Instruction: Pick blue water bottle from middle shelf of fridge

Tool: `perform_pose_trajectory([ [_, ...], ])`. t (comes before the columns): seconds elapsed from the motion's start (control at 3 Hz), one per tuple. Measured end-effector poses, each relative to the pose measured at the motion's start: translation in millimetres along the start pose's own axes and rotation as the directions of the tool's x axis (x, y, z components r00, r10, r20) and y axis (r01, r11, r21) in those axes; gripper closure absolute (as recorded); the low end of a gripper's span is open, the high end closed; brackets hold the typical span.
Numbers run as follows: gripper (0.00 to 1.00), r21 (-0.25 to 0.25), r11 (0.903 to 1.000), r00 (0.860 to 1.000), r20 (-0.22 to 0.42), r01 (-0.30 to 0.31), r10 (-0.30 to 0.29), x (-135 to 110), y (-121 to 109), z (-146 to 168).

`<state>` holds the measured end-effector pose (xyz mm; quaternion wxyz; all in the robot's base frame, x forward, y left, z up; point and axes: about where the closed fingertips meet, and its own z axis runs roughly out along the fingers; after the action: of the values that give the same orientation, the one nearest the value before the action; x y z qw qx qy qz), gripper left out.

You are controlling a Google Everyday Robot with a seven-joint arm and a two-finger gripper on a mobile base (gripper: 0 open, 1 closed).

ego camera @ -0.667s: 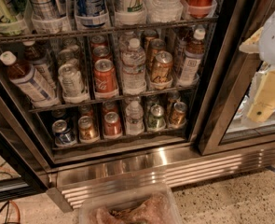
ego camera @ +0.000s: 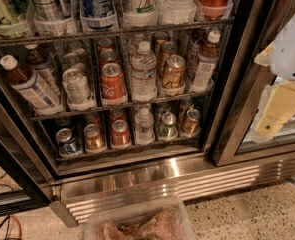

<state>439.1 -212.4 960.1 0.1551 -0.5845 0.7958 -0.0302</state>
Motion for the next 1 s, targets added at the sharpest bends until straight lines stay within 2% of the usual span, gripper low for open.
perform_pose_trajectory([
  [0.33, 0.0, -0.017, 0.9977, 0.998, -0.007, -0.066, 0.065, 4.1, 0.0, 20.3],
  [0.67, 0.0, -0.028, 0.9939, 0.994, -0.028, -0.106, 0.106, 10.1, -1.4, 36.3],
  [1.0, 0.0, -0.028, 0.9937, 0.994, -0.028, -0.109, 0.108, 10.2, -1.3, 36.8],
])
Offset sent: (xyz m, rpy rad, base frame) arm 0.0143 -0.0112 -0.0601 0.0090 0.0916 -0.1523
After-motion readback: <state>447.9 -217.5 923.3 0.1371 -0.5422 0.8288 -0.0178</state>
